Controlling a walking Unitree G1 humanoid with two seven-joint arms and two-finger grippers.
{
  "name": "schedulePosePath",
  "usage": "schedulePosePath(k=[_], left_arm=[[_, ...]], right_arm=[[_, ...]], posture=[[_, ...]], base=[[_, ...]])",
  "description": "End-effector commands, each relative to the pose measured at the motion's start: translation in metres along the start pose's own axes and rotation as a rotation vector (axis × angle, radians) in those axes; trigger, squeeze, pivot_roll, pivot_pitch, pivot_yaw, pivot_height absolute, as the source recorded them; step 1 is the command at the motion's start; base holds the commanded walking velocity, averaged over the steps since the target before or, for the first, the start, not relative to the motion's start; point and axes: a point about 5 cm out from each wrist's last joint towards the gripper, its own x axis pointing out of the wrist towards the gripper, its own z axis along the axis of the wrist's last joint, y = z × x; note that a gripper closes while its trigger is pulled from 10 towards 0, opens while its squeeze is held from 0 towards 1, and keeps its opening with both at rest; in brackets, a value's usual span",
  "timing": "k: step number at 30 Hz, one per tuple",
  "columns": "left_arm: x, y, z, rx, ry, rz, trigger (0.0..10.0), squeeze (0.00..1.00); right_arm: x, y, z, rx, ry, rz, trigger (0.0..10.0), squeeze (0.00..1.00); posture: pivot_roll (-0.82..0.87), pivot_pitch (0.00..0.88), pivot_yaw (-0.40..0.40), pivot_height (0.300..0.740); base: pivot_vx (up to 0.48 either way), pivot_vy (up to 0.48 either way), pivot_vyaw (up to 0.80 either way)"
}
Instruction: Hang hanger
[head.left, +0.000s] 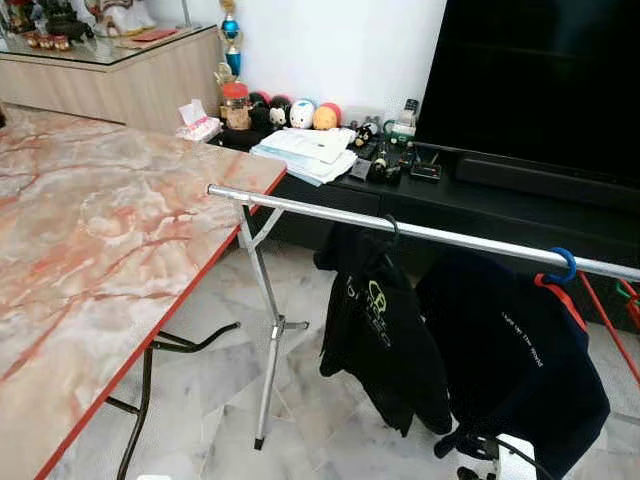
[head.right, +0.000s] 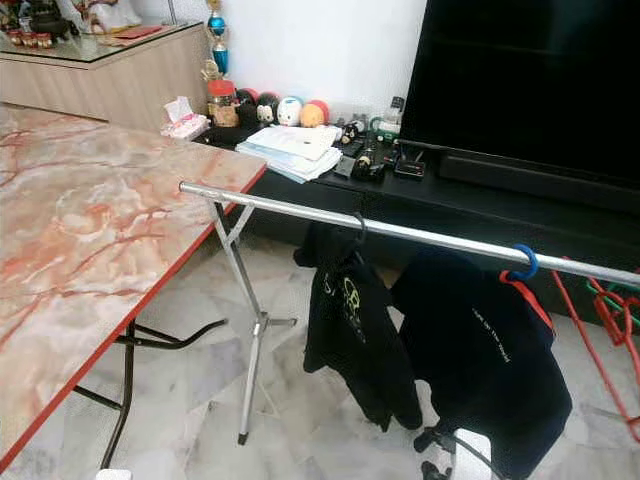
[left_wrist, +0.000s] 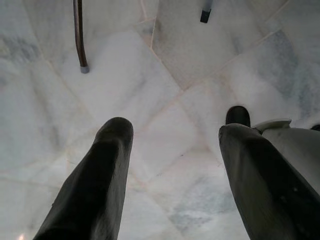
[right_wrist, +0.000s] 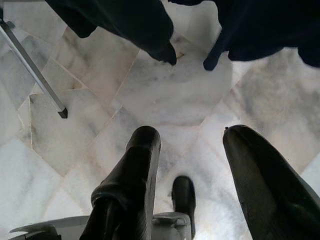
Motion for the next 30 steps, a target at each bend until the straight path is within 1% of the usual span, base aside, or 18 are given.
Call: schedulePosePath(k=[1,6,12,14,15,16,17,18,19,20,21,22,23,24,25,27,29,30], left_arm=[[-0.001,0.001,-0.005,0.01,0.02,0.005,10.0,0.0],[-0.001,0.002,-0.005,0.023,0.029,0.013,10.0,0.0],[-0.001,0.002,-0.006,-0.013,0.028,0.026,10.0,0.0],[-0.001,0.002,-0.007,-0.017,0.026,0.03,10.0,0.0],[0.002,-0.008,0.008,-0.017,-0.026,0.018,10.0,0.0],[0.002,-0.008,0.008,-0.017,-0.026,0.018,10.0,0.0],[0.006,-0.023,0.029,-0.017,-0.11,0.002,10.0,0.0],[0.006,-0.023,0.029,-0.017,-0.11,0.002,10.0,0.0],[0.006,-0.026,0.03,-0.024,-0.117,0.001,10.0,0.0],[0.005,-0.023,0.023,-0.029,-0.095,0.004,10.0,0.0],[0.005,-0.023,0.023,-0.029,-0.095,0.004,10.0,0.0],[0.004,-0.021,0.018,-0.036,-0.073,0.009,10.0,0.0],[0.003,-0.018,0.01,-0.048,-0.046,0.016,10.0,0.0],[0.003,-0.018,0.01,-0.048,-0.046,0.016,10.0,0.0],[0.002,-0.016,0.007,-0.051,-0.034,0.02,10.0,0.0],[0.001,-0.012,-0.002,-0.066,-0.001,0.032,10.0,0.0],[0.0,-0.01,-0.006,-0.075,0.012,0.039,10.0,0.0],[-0.001,-0.009,-0.007,-0.074,0.016,0.04,10.0,0.0]], right_arm=[[-0.001,-0.003,0.001,0.022,-0.017,-0.01,10.0,0.0],[0.0,-0.001,0.004,0.029,-0.059,-0.006,10.0,0.0],[-0.001,0.001,0.01,0.017,-0.124,0.021,10.0,0.0],[-0.001,0.003,0.013,0.014,-0.167,0.05,10.0,0.0],[-0.002,0.003,0.014,0.018,-0.178,0.056,10.0,0.0],[-0.002,0.003,0.014,0.018,-0.178,0.056,10.0,0.0],[-0.002,0.004,0.015,0.029,-0.203,0.063,10.0,0.0],[-0.002,0.004,0.015,0.029,-0.203,0.063,10.0,0.0],[0.0,0.039,0.015,0.018,-0.281,0.124,10.0,0.0],[0.0,0.054,0.017,0.011,-0.321,0.152,10.0,0.0],[0.0,0.054,0.017,0.011,-0.321,0.152,10.0,0.0],[-0.001,0.065,0.02,0.01,-0.359,0.174,10.0,0.0],[-0.003,0.074,0.028,0.004,-0.413,0.216,10.0,0.0],[-0.003,0.074,0.028,0.004,-0.413,0.216,10.0,0.0],[-0.003,0.078,0.032,0.0,-0.432,0.244,10.0,0.0],[-0.007,0.091,0.043,-0.011,-0.478,0.352,10.0,0.0],[-0.01,0.098,0.056,-0.062,-0.525,0.419,10.0,0.0],[-0.014,0.101,0.07,-0.09,-0.577,0.443,10.0,0.0]], posture=[[0.06,0.013,0.025,0.74],[0.05,0.0,0.032,0.74],[0.05,0.0,0.03,0.74],[0.05,0.0,0.026,0.74],[0.05,0.0,0.026,0.74],[0.05,0.0,0.026,0.74],[0.05,0.0,0.024,0.74],[0.05,0.0,0.024,0.74],[0.05,0.0,0.02,0.74],[0.06,0.0,0.016,0.74],[0.06,0.0,0.016,0.74],[0.06,0.0,0.014,0.74],[0.06,0.0,0.014,0.74],[0.06,0.0,0.014,0.74],[0.06,0.0,0.015,0.74],[0.06,0.0,0.014,0.74],[0.05,0.0,0.014,0.74],[0.06,0.0,0.014,0.74]], base=[[0.0,0.0,0.0],[0.0,-0.389,0.0],[0.0,0.0,0.0],[0.0,0.0,0.0],[0.0,0.0,0.0],[0.0,0.0,0.0],[0.0,0.0,0.0],[0.0,0.0,0.0],[0.0,0.0,0.0],[0.0,0.0,0.0],[0.0,0.0,0.0],[0.0,0.0,0.0],[0.0,0.0,0.0],[0.0,0.0,0.0],[0.0,0.0,0.0],[0.0,0.0,0.0],[0.0,0.0,0.0],[0.0,0.0,0.0]])
